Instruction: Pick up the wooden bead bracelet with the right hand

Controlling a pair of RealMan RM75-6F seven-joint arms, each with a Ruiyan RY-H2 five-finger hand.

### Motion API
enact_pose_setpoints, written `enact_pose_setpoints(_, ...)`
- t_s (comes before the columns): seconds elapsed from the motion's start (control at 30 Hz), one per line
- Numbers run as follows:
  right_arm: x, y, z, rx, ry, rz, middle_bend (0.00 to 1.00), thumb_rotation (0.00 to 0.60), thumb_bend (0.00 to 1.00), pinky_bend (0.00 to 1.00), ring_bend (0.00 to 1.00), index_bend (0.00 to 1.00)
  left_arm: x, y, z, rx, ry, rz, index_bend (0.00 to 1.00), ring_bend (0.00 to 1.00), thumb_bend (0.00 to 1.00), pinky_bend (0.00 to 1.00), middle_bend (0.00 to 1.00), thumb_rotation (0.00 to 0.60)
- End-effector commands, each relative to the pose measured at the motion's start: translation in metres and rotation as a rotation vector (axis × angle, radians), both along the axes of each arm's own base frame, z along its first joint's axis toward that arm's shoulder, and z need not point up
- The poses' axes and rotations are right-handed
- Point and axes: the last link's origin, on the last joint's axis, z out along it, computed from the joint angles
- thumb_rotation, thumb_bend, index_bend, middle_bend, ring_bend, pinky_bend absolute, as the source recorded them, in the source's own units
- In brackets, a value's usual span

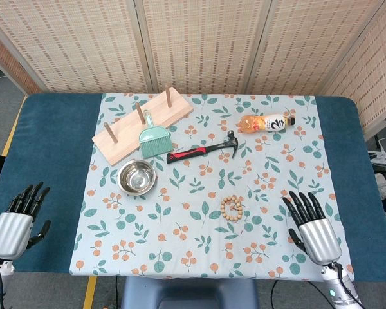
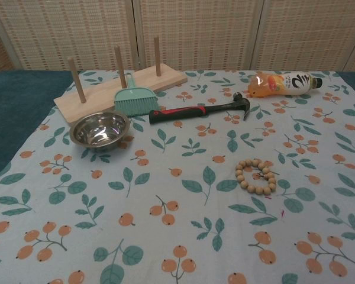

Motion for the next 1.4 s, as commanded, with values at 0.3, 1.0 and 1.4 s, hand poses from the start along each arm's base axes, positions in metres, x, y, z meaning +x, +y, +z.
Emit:
enact_pose_setpoints(0.3, 0.024, -0.022, -0.030, 0.106, 0.034, 0.170, 0.05, 0.593, 0.28, 0.00, 0.00, 0.00, -0.002, -0.001, 0.003, -0.003, -0.009, 0.024, 0.00, 0.00, 0.43, 0.19, 0.00, 0.600)
enact_pose_setpoints(1.0, 0.039, -0.082, -0.107, 0.325, 0.253, 0.128, 0.07, 0.592, 0.28, 0.00, 0.00, 0.02, -0.006, -0.003, 0.016, 0.014, -0.036, 0.058, 0.00, 0.00, 0.43, 0.17, 0.00, 0.600)
enact_pose_setpoints(1.4, 0.034, -0.082, -0.118, 0.351, 0.290, 0.131, 0.22, 0.595, 0.28, 0.00, 0.00, 0.19, -0.005, -0.002, 0.015, 0.011, -0.039, 0.054, 0.00, 0.00, 0.43, 0.17, 0.00, 0.600)
